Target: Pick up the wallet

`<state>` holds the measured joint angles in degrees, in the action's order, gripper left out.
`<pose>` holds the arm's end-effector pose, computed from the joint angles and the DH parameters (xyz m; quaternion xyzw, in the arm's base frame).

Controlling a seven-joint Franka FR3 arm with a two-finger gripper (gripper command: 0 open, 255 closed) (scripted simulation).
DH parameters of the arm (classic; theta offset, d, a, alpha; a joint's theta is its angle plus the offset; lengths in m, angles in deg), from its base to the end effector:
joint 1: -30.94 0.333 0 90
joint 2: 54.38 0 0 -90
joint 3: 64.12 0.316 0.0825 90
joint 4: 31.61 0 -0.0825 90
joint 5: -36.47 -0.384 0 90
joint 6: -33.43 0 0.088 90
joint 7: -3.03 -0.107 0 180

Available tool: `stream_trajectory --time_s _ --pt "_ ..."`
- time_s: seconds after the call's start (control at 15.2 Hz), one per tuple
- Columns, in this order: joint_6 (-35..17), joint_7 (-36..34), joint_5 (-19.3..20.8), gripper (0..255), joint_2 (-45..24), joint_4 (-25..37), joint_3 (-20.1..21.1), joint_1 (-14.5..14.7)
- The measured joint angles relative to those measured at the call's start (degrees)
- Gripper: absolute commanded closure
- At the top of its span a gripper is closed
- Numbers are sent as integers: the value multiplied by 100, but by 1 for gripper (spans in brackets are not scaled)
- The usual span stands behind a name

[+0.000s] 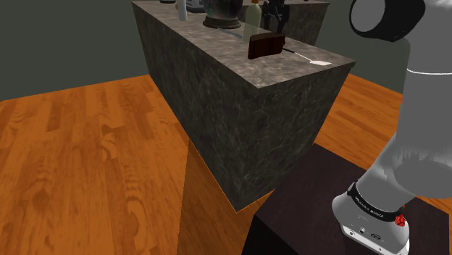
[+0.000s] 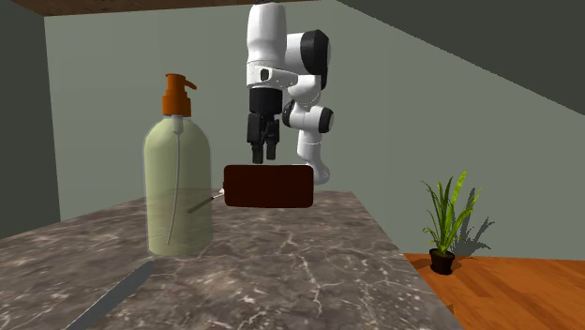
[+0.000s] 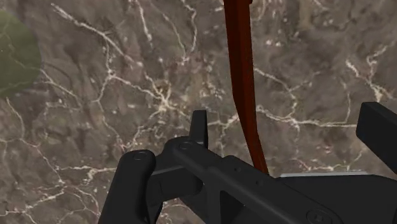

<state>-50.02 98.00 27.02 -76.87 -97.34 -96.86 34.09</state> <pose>0.6047 -0.2293 0.6027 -0.8278 -0.5605 0.0260 0.0013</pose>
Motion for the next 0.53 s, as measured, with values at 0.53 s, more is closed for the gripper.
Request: stream_trajectory --time_s 0.53 --pt "-449 299 -21 0 -97 -365 84 40"
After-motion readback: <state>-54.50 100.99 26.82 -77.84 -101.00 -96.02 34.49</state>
